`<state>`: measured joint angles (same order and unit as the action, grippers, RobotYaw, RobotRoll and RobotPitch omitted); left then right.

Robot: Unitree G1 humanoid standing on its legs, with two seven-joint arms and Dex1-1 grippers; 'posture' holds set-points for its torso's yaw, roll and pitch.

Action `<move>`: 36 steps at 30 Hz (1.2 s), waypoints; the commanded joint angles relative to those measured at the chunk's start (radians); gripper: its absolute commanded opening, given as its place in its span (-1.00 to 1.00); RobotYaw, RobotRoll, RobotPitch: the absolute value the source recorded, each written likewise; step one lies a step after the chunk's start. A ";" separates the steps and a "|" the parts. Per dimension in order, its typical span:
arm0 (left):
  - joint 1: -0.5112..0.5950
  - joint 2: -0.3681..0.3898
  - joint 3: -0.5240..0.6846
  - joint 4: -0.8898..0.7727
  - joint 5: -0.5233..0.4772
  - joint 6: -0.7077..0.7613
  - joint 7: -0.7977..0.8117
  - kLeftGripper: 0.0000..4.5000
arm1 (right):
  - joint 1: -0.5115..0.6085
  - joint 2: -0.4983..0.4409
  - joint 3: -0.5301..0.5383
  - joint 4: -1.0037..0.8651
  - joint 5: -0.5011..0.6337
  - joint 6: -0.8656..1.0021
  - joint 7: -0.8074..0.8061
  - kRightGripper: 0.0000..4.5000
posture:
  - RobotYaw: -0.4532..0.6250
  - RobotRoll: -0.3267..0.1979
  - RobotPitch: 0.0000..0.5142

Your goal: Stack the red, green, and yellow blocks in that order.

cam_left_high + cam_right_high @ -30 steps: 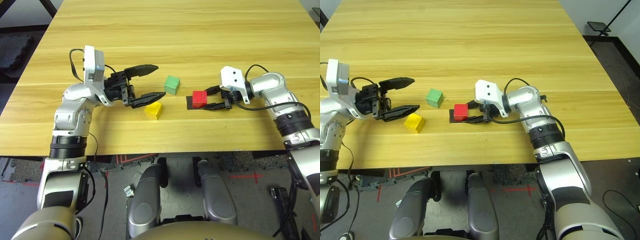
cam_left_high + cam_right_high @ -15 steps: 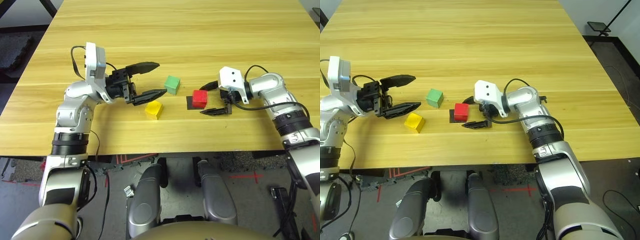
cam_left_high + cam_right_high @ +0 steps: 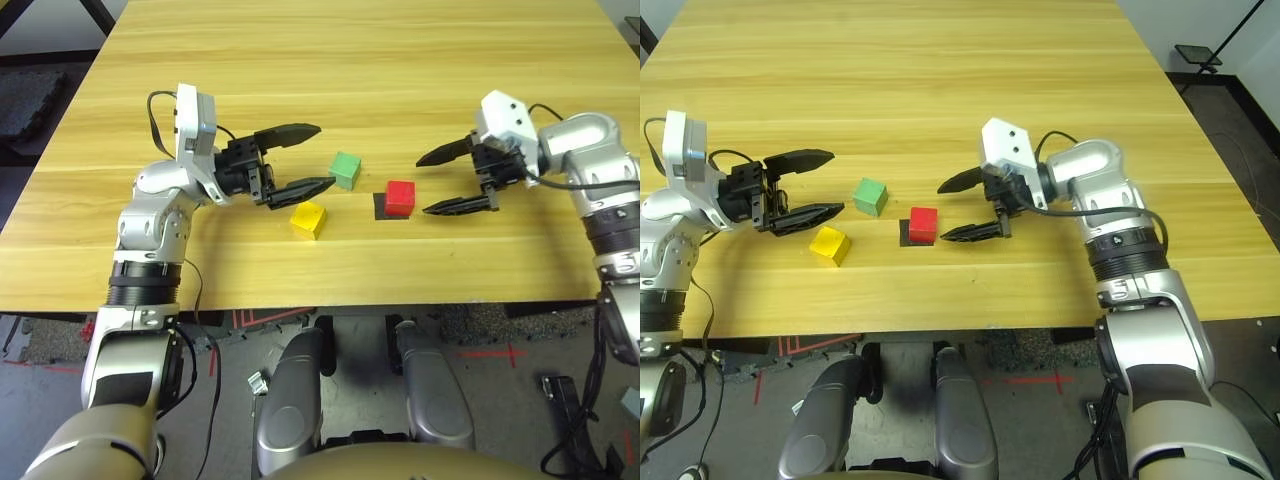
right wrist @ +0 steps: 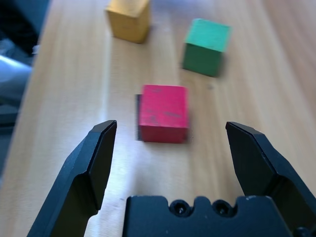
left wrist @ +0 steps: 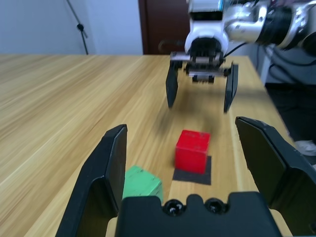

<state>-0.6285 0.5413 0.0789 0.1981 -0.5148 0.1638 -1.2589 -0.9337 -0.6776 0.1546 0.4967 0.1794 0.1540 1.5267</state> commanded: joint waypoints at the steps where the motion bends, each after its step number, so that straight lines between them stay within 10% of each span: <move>1: 0.003 -0.007 -0.016 -0.032 0.043 0.027 0.085 1.00 | -0.006 -0.020 -0.042 0.016 0.003 0.009 -0.051 0.98 | 0.29 0.54 0.02; 8: 0.050 -0.014 -0.040 -0.249 0.055 0.190 0.287 1.00 | 0.042 -0.069 -0.121 -0.060 0.042 0.087 -0.124 0.98 | 0.29 0.56 0.07; 18: -0.033 -0.072 -0.094 -0.448 0.192 0.822 0.804 1.00 | 0.125 -0.123 -0.170 -0.150 0.090 0.158 -0.159 0.98 | 0.27 0.60 0.13; 36: -0.087 -0.133 -0.163 -0.654 0.254 1.165 1.045 1.00 | 0.164 -0.095 -0.183 -0.137 0.098 0.149 -0.235 0.98 | 0.28 0.68 0.08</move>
<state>-0.7359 0.3987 -0.0416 -0.4363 -0.2866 1.3353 -0.2312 -0.7915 -0.7746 -0.0161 0.3710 0.2593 0.3114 1.2933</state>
